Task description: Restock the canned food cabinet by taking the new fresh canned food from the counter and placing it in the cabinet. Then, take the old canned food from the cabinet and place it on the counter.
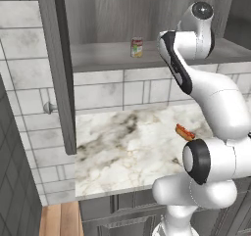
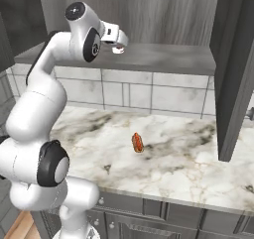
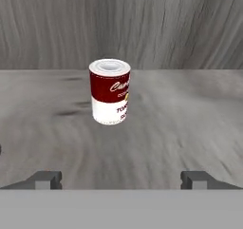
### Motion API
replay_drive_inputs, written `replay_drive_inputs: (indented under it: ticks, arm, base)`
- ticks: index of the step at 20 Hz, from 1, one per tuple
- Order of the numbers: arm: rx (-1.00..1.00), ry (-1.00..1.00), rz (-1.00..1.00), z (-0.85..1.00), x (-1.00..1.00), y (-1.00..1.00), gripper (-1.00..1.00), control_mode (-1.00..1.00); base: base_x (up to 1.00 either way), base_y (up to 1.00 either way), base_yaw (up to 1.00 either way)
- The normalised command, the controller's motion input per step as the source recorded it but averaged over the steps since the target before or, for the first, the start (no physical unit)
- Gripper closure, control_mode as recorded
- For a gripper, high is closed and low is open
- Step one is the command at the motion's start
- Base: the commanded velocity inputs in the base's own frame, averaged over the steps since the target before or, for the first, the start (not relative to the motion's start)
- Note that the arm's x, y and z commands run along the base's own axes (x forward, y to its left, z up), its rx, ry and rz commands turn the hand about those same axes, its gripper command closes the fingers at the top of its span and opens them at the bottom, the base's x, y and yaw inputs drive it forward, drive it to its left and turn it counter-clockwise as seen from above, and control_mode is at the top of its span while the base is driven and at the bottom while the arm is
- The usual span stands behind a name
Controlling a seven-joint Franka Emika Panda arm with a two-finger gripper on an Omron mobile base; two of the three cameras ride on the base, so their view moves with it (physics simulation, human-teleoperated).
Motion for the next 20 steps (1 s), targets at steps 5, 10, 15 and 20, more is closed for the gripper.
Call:
replay_drive_inputs:
  ticks: [5, 10, 15, 20]
  arm:
    - [0.00, 0.04, -0.05, -0.07, 0.60, 0.00, -1.00, -1.00]
    - [0.00, 0.00, 0.00, -0.09, 0.60, 0.00, -1.00, -1.00]
    - [0.00, 0.00, 0.00, -0.18, 0.56, 0.00, -1.00, -1.00]
    - [0.00, 0.00, 0.00, -0.17, 0.45, -0.07, -1.00, -1.00]
  base:
    - [0.00, 0.00, 0.00]
    - [0.00, 0.00, 0.00]
    - [0.00, 0.00, 0.00]
    - [0.00, 0.00, 0.00]
